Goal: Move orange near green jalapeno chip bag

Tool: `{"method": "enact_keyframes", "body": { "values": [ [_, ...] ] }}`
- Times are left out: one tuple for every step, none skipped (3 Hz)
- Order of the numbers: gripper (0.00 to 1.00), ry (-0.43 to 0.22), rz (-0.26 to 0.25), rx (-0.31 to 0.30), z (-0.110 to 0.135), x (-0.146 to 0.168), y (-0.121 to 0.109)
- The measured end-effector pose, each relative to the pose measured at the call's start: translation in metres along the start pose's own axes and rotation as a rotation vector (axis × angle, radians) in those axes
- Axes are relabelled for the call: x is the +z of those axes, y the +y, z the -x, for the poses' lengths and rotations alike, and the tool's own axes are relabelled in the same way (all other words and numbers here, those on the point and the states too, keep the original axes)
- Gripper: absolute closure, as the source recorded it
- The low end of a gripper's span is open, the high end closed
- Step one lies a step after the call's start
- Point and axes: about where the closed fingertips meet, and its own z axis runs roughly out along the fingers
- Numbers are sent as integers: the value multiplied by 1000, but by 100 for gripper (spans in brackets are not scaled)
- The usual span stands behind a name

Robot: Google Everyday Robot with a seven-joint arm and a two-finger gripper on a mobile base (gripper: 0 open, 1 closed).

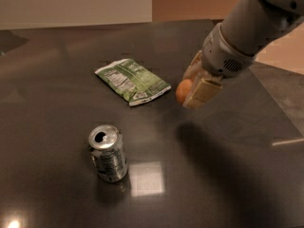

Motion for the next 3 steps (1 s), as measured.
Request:
{"method": "enact_keyframes", "body": {
  "values": [
    [100,-27,-13,23,8,15,-33],
    [100,-54,-13,42,9,32,-55],
    [100,-75,-10,52,9,47,-70]
  ]
}}
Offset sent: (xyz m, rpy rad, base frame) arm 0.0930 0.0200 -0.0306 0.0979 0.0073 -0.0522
